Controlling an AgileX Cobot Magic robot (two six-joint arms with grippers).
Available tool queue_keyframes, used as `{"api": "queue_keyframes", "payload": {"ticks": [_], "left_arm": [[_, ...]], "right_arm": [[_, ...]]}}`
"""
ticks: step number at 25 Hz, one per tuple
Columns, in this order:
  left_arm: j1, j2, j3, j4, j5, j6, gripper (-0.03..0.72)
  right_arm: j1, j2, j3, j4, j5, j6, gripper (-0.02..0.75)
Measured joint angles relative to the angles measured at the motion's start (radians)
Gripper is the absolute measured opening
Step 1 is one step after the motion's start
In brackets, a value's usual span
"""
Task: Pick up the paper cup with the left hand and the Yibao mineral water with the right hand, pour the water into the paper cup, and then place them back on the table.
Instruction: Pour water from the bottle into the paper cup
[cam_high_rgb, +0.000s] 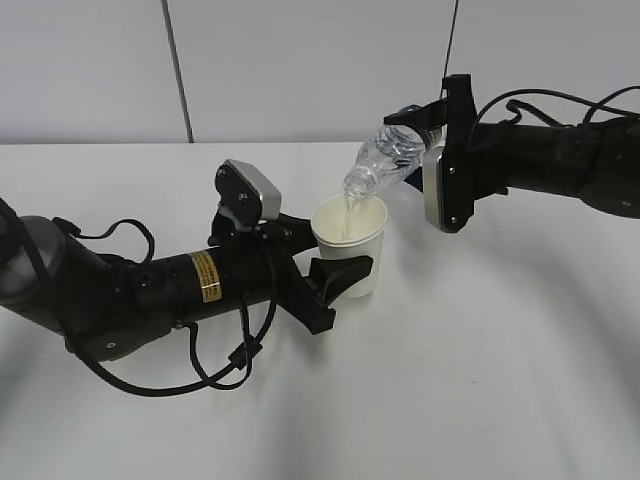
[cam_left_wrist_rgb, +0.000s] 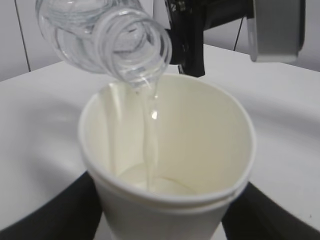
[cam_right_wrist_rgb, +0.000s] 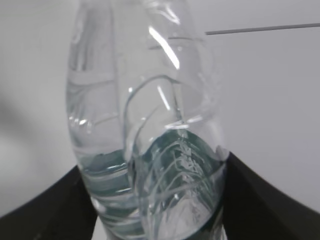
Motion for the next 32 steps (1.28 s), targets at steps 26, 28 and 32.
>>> {"api": "queue_keyframes", "payload": {"ticks": [26,28,32], "left_arm": [[0.000,0.000,0.000,0.000,0.000,0.000,0.433],[0.000,0.000,0.000,0.000,0.000,0.000,0.433],[0.000,0.000,0.000,0.000,0.001,0.000,0.433]], "right_arm": [[0.000,0.000,0.000,0.000,-0.004,-0.026,0.489],[0.000,0.000,0.000,0.000,-0.004,-0.028,0.489],[0.000,0.000,0.000,0.000,-0.004,-0.030,0.489]]}}
